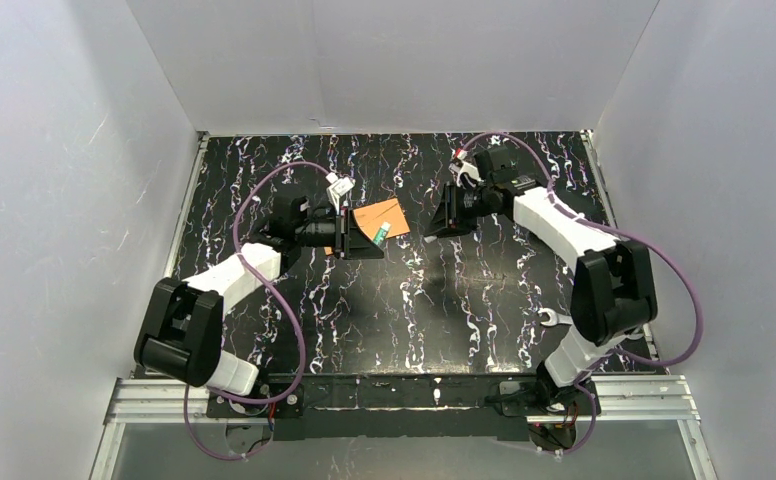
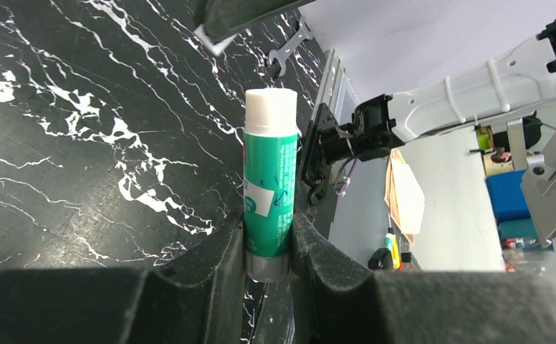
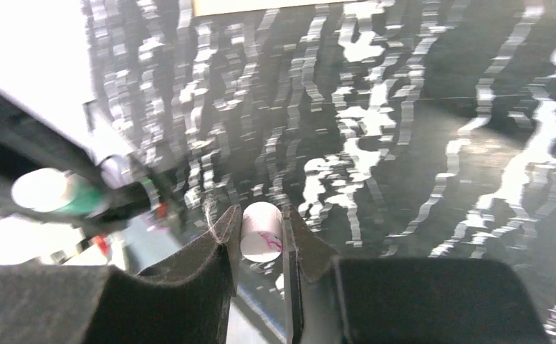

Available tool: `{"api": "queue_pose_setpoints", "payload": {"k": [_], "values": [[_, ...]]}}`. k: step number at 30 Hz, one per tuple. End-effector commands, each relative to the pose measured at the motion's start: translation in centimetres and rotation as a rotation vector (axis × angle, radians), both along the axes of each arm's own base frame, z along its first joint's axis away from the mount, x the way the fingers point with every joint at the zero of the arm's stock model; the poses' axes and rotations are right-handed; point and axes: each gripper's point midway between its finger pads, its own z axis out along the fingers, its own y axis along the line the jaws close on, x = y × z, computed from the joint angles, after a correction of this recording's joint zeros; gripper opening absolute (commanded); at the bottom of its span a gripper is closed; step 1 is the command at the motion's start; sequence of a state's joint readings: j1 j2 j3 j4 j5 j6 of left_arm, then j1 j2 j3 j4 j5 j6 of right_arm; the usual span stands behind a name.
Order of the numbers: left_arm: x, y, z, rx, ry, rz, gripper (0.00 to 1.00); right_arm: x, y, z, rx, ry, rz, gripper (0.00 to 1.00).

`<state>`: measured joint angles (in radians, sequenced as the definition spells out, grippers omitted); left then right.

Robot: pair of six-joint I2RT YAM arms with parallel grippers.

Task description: Place the letter into the envelope and seal it

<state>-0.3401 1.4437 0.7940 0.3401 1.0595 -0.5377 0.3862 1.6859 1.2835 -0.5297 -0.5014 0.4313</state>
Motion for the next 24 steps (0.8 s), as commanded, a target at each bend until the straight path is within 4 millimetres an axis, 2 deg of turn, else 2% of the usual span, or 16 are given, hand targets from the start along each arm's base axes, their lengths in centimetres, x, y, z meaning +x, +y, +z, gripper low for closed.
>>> {"api": "queue_pose_setpoints", "payload": {"k": [1,6,10,17,24], "values": [[-1.0,-0.4,1.4,-0.016,-0.128,-0.076,0.00,-2.9,3.1,7.3,0.321,-0.007,0.132,0.20],[-1.5,-0.6,1.4,0.025,-0.218,-0.108,0.00,-4.6,4.5,10.5,0.409,0.000,0.160,0.21],[-1.3,-0.4,1.1,0.089,-0.240,-0.128,0.00,-4.3,5.2,12.7,0.461,-0.032,0.123,0.21],[-1.1,-0.6,2.3,0.078,-0.268,-0.146,0.00,-3.8,5.5,12.2,0.443,-0.038,0.087,0.20],[-1.6,-0.9,3.3,0.058,-0.277,-0.163,0.00,-3.7,6.7,12.8,0.472,-0.045,0.100,0.19]]}}
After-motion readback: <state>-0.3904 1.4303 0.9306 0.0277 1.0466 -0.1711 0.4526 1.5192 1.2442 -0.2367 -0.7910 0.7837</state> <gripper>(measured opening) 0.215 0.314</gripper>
